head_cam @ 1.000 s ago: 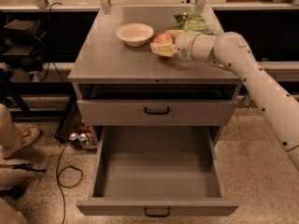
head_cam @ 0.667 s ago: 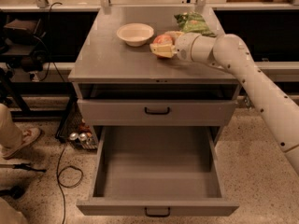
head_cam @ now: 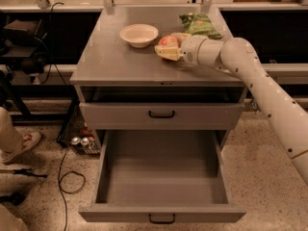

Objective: Pick apple from middle drawer and place on counter

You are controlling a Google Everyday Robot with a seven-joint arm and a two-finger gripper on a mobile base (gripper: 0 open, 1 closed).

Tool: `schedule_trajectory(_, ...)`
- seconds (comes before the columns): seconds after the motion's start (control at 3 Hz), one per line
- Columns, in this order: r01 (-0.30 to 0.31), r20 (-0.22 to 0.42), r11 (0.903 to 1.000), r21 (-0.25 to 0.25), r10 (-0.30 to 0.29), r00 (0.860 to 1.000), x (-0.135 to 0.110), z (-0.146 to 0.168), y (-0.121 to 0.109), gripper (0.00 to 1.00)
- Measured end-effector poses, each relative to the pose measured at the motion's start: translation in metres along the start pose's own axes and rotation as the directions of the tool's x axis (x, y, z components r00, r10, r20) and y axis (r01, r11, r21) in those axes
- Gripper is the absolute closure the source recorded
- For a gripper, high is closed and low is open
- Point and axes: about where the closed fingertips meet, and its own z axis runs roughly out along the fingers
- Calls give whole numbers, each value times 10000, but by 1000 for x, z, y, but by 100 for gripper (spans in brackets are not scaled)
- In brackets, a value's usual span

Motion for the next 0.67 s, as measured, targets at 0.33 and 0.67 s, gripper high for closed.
schedule_trajectory(0.33, -38, 91, 10000, -67, 39, 10000, -1, -2, -1, 0)
schedule_trajectory(0.67, -66, 128, 9999, -106, 68, 9999, -1, -8, -2, 0)
